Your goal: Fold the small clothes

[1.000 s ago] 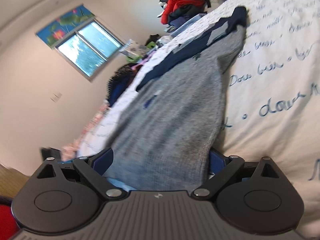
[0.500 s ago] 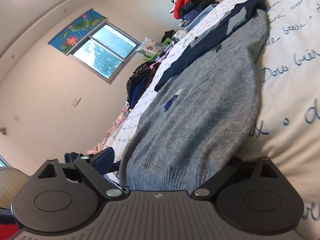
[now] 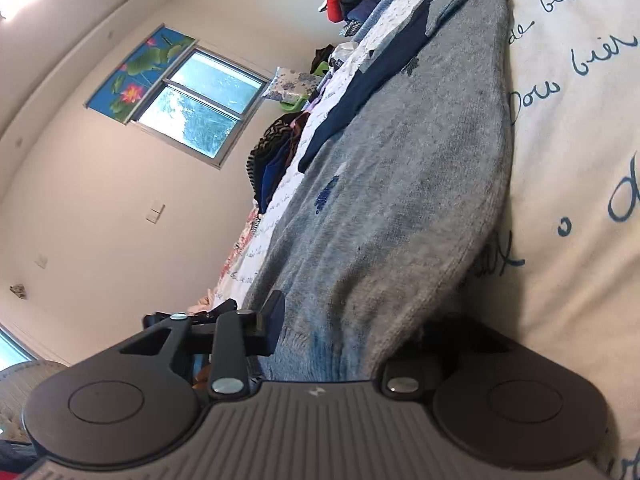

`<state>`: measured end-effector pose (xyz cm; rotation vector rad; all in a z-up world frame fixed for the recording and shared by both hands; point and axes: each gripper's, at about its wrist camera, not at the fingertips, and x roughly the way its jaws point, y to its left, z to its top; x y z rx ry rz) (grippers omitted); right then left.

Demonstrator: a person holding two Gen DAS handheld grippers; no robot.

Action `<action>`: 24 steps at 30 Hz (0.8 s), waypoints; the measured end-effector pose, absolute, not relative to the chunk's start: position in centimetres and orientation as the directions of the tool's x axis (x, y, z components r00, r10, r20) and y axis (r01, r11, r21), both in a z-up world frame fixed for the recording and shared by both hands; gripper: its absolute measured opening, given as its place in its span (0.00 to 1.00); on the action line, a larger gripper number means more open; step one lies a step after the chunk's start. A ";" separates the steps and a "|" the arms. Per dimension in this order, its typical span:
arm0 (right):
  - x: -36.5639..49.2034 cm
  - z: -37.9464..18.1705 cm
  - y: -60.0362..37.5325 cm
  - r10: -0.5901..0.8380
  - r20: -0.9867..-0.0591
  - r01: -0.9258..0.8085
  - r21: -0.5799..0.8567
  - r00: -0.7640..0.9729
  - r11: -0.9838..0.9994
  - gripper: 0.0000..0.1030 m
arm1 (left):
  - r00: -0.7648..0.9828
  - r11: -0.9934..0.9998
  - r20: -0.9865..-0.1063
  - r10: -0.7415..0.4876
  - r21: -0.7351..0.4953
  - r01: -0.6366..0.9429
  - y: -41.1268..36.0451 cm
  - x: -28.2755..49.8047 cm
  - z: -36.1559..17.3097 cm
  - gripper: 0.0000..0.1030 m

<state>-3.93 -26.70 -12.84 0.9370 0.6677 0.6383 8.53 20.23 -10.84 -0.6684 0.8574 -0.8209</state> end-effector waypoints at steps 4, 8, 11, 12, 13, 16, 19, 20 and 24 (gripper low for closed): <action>-3.3 -12.8 -26.2 0.747 -0.251 -0.205 0.864 0.616 0.460 0.33 | 0.403 0.519 -0.377 -0.834 -0.782 0.344 20.0 8.5 -10.9 0.54; -2.9 -12.8 -26.0 0.757 -0.237 -0.207 0.874 0.609 0.440 0.33 | 0.401 0.527 -0.385 -0.831 -0.777 0.346 19.6 8.5 -10.7 0.50; -3.1 -12.6 -25.5 0.749 -0.255 -0.214 0.858 0.612 0.467 0.23 | 0.392 0.573 -0.441 -0.807 -0.743 0.344 19.1 8.4 -10.7 0.10; -3.1 -12.4 -25.2 0.736 -0.290 -0.206 0.840 0.612 0.502 0.05 | 0.396 0.592 -0.459 -0.796 -0.729 0.344 18.9 8.3 -10.7 0.10; -3.1 -12.3 -25.0 0.723 -0.315 -0.196 0.827 0.614 0.527 0.05 | 0.404 0.599 -0.460 -0.791 -0.717 0.355 18.8 8.1 -10.7 0.10; -3.2 -12.2 -24.9 0.721 -0.311 -0.201 0.825 0.619 0.528 0.05 | 0.429 0.621 -0.464 -0.775 -0.686 0.379 18.6 7.5 -9.9 0.09; -3.3 -12.1 -25.0 0.723 -0.298 -0.203 0.831 0.623 0.517 0.05 | 0.448 0.647 -0.478 -0.755 -0.656 0.389 18.4 7.3 -9.1 0.09; -3.5 -12.1 -25.1 0.723 -0.294 -0.203 0.833 0.625 0.514 0.05 | 0.457 0.656 -0.484 -0.747 -0.647 0.388 18.4 7.3 -8.8 0.09; -3.9 -11.4 -25.7 0.719 -0.263 -0.219 0.837 0.643 0.502 0.05 | 0.508 0.694 -0.486 -0.711 -0.598 0.399 18.6 6.7 -7.3 0.09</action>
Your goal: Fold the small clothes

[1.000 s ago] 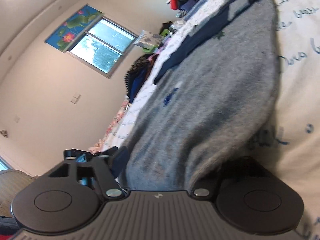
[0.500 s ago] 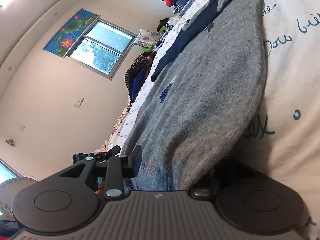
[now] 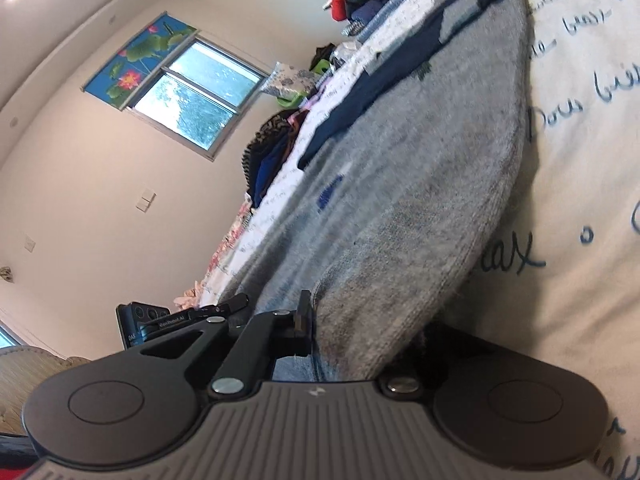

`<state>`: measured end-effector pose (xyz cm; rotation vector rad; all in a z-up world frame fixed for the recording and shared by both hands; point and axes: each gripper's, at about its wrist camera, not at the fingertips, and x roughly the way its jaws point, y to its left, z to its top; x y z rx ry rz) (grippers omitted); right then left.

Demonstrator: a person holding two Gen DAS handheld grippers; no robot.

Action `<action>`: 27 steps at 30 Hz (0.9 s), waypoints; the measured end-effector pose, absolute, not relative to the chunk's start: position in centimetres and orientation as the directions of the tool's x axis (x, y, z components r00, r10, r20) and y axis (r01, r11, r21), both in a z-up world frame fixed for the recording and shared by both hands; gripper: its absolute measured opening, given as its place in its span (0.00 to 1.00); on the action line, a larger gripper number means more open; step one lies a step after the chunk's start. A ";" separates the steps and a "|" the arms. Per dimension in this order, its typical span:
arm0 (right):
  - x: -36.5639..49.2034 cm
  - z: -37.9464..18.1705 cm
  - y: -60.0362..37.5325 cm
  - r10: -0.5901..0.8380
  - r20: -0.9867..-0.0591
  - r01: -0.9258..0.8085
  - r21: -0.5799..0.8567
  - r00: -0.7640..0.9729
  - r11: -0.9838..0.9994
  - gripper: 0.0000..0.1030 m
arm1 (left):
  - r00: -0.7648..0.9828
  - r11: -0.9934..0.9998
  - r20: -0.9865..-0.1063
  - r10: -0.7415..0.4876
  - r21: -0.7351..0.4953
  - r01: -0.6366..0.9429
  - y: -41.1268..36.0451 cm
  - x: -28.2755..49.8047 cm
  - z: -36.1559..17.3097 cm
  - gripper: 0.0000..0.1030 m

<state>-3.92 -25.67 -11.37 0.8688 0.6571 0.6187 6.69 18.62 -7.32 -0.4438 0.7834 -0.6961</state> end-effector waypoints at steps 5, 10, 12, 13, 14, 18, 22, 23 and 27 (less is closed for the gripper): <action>-4.1 -9.8 -26.1 0.711 -0.231 -0.252 0.826 0.664 0.504 0.05 | 0.568 0.762 -0.514 -0.643 -0.502 0.409 18.0 6.1 -5.3 0.09; -4.0 -9.9 -26.3 0.707 -0.241 -0.244 0.824 0.665 0.511 0.05 | 0.600 0.861 -0.619 -0.506 -0.321 0.395 15.3 6.1 -4.8 0.09; -4.1 -10.5 -26.3 0.705 -0.259 -0.225 0.827 0.660 0.514 0.06 | 0.589 0.871 -0.649 -0.482 -0.287 0.398 14.5 6.1 -5.5 0.09; -4.1 -10.8 -26.3 0.705 -0.266 -0.216 0.830 0.657 0.514 0.06 | 0.585 0.875 -0.657 -0.475 -0.279 0.396 14.2 6.0 -5.9 0.09; -4.3 -11.0 -26.3 0.704 -0.269 -0.208 0.833 0.657 0.512 0.06 | 0.581 0.877 -0.664 -0.470 -0.275 0.395 14.0 6.1 -6.2 0.09; -4.3 -11.5 -26.6 0.700 -0.274 -0.187 0.842 0.659 0.506 0.06 | 0.577 0.880 -0.672 -0.464 -0.276 0.387 14.0 6.2 -6.6 0.11; -4.3 -11.8 -26.8 0.696 -0.283 -0.176 0.843 0.660 0.509 0.06 | 0.584 0.889 -0.681 -0.442 -0.243 0.389 13.6 6.2 -6.4 0.12; -4.3 -11.9 -26.7 0.696 -0.284 -0.174 0.843 0.659 0.509 0.06 | 0.585 0.890 -0.683 -0.438 -0.236 0.391 13.5 6.1 -6.4 0.13; -4.2 -12.0 -26.7 0.699 -0.286 -0.168 0.847 0.655 0.504 0.06 | 0.586 0.890 -0.684 -0.434 -0.228 0.394 13.3 6.1 -6.5 0.18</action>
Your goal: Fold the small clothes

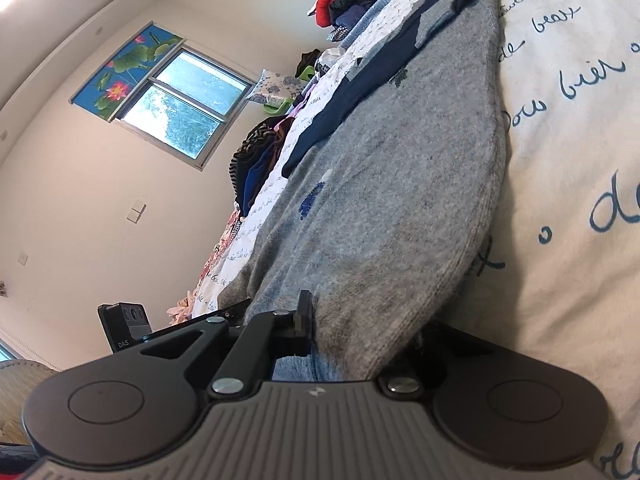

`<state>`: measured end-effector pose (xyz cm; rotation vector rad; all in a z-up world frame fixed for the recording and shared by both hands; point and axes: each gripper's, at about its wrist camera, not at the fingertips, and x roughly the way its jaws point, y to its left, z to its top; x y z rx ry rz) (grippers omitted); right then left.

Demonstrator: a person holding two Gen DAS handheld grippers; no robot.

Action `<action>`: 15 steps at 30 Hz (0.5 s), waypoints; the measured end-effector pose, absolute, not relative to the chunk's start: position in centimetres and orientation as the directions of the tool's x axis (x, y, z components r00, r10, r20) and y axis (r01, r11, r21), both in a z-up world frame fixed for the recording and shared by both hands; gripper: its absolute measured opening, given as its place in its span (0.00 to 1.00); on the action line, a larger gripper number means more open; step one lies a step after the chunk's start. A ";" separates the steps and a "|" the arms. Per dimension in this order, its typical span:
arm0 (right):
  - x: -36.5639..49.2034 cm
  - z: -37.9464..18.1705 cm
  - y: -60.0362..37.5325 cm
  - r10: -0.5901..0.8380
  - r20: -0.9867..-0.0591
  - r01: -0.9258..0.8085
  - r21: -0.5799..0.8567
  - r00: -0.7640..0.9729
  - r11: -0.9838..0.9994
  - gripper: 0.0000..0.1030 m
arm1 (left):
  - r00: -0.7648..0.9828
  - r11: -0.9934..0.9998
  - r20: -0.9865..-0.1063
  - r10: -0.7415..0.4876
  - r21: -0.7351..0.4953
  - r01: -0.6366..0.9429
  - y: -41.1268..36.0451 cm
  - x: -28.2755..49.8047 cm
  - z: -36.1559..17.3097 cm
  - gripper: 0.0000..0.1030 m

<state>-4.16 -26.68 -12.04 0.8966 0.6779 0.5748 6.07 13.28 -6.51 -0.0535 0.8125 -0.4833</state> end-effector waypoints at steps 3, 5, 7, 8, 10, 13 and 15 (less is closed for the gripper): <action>-4.2 -12.2 -26.8 0.700 -0.286 -0.163 0.851 0.654 0.500 0.06 | 0.579 0.887 -0.686 -0.441 -0.235 0.396 13.2 6.1 -6.6 0.27; -4.2 -12.3 -26.9 0.700 -0.286 -0.159 0.853 0.654 0.498 0.06 | 0.576 0.885 -0.687 -0.442 -0.231 0.404 13.0 6.1 -6.6 0.32; -4.2 -12.3 -26.8 0.699 -0.289 -0.158 0.852 0.654 0.500 0.06 | 0.581 0.886 -0.687 -0.436 -0.216 0.410 12.8 6.0 -6.7 0.33; -4.2 -12.3 -26.8 0.698 -0.291 -0.158 0.850 0.655 0.503 0.06 | 0.582 0.886 -0.687 -0.435 -0.211 0.413 12.7 5.9 -6.7 0.34; -4.2 -12.3 -26.7 0.695 -0.298 -0.157 0.846 0.654 0.510 0.06 | 0.581 0.884 -0.685 -0.440 -0.214 0.416 12.7 5.9 -6.7 0.35; -4.2 -12.3 -26.6 0.697 -0.308 -0.161 0.839 0.647 0.520 0.06 | 0.569 0.870 -0.676 -0.468 -0.239 0.432 12.8 5.9 -6.8 0.44; -4.2 -12.4 -26.5 0.700 -0.310 -0.164 0.837 0.643 0.521 0.06 | 0.556 0.854 -0.666 -0.497 -0.264 0.448 12.9 5.8 -6.9 0.57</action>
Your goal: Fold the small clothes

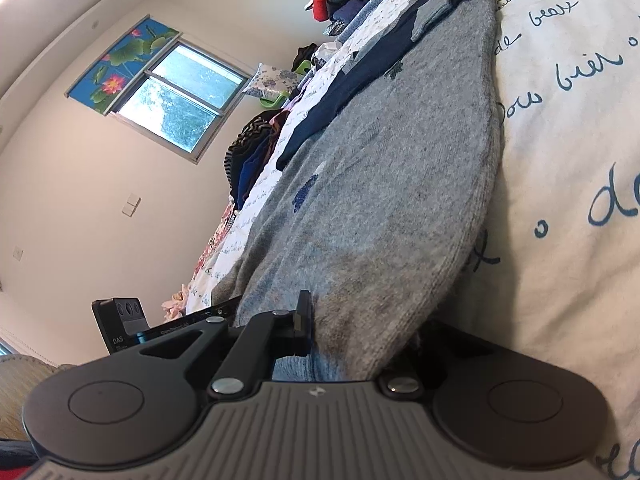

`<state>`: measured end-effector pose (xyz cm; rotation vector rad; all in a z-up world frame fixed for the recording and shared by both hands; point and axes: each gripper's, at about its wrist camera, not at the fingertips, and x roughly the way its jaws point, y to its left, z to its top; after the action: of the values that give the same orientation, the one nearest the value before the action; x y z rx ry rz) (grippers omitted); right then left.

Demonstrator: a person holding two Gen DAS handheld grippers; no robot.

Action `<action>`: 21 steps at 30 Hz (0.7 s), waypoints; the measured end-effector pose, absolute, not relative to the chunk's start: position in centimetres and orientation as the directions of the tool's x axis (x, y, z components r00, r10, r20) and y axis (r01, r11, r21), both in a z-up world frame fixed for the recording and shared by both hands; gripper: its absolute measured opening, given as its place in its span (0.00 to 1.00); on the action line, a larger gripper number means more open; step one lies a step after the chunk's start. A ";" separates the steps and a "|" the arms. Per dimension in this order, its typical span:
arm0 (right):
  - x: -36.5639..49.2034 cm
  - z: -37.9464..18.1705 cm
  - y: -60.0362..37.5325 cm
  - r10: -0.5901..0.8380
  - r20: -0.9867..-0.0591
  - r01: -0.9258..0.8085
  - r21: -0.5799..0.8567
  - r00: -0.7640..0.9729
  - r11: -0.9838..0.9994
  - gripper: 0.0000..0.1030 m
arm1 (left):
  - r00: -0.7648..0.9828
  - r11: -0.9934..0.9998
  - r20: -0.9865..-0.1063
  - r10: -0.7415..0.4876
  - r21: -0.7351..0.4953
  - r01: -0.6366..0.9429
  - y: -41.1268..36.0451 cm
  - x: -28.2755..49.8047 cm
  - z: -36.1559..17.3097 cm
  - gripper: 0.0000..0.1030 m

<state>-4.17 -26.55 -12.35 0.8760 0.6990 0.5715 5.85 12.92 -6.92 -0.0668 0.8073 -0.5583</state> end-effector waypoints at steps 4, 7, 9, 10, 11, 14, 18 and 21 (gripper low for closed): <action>-4.2 -12.5 -26.6 0.704 -0.307 -0.165 0.840 0.641 0.517 0.06 | 0.503 0.785 -0.612 -0.610 -0.382 0.488 14.0 5.9 -7.5 0.67; -4.2 -12.5 -26.6 0.704 -0.307 -0.166 0.840 0.640 0.517 0.06 | 0.440 0.696 -0.540 -0.718 -0.540 0.473 16.3 6.4 -8.3 0.64; -4.2 -12.6 -26.6 0.704 -0.308 -0.168 0.838 0.639 0.518 0.06 | 0.413 0.649 -0.501 -0.760 -0.616 0.446 17.6 6.7 -8.9 0.53; -4.2 -12.6 -26.6 0.705 -0.308 -0.168 0.838 0.639 0.519 0.06 | 0.405 0.635 -0.492 -0.771 -0.638 0.435 18.1 6.7 -9.2 0.50; -4.2 -12.7 -26.6 0.706 -0.307 -0.169 0.838 0.638 0.518 0.06 | 0.401 0.628 -0.487 -0.776 -0.651 0.427 18.4 6.7 -9.5 0.46; -4.2 -12.8 -26.6 0.710 -0.307 -0.171 0.839 0.633 0.516 0.05 | 0.400 0.612 -0.470 -0.787 -0.676 0.410 18.8 6.8 -9.8 0.43; -4.6 -13.0 -26.7 0.720 -0.303 -0.180 0.841 0.624 0.510 0.05 | 0.412 0.631 -0.485 -0.771 -0.668 0.394 18.6 7.0 -9.9 0.16; -4.7 -13.2 -26.9 0.728 -0.295 -0.181 0.849 0.619 0.497 0.05 | 0.426 0.634 -0.481 -0.767 -0.671 0.385 18.7 7.0 -10.0 0.13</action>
<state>-4.72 -26.86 -13.23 0.8863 0.7107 0.6095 7.04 18.67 -10.02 -0.5088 0.8570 -0.7592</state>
